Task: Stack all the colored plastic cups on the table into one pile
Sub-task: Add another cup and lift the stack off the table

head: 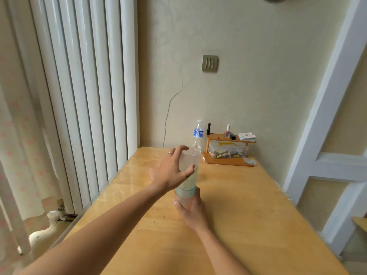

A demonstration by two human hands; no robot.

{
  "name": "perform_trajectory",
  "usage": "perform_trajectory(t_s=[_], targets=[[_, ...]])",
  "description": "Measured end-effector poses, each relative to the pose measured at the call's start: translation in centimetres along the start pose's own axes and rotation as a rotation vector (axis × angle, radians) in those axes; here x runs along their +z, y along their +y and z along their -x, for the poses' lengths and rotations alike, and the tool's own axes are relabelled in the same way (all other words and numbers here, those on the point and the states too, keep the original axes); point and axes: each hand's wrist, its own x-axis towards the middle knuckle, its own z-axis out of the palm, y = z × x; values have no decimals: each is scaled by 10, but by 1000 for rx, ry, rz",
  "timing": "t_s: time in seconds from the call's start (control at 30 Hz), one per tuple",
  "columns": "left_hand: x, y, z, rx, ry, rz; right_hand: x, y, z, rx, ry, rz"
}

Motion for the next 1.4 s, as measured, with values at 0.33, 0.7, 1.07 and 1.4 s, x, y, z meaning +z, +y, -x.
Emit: perform_trajectory(t_s=[0.33,0.7,1.07,1.4], targets=[[23,-23,29,-60,-48,259,1,6,-4,-4,-18,-6],[54,-64,55,-234,-256,381,0,33,-8,21,-57,-63],[31,-85,53,-220,-162,293,26,25,-27,-37,-150,-109],[-27,-129,56,-342,24,172,33,6,-59,-43,-171,-62]])
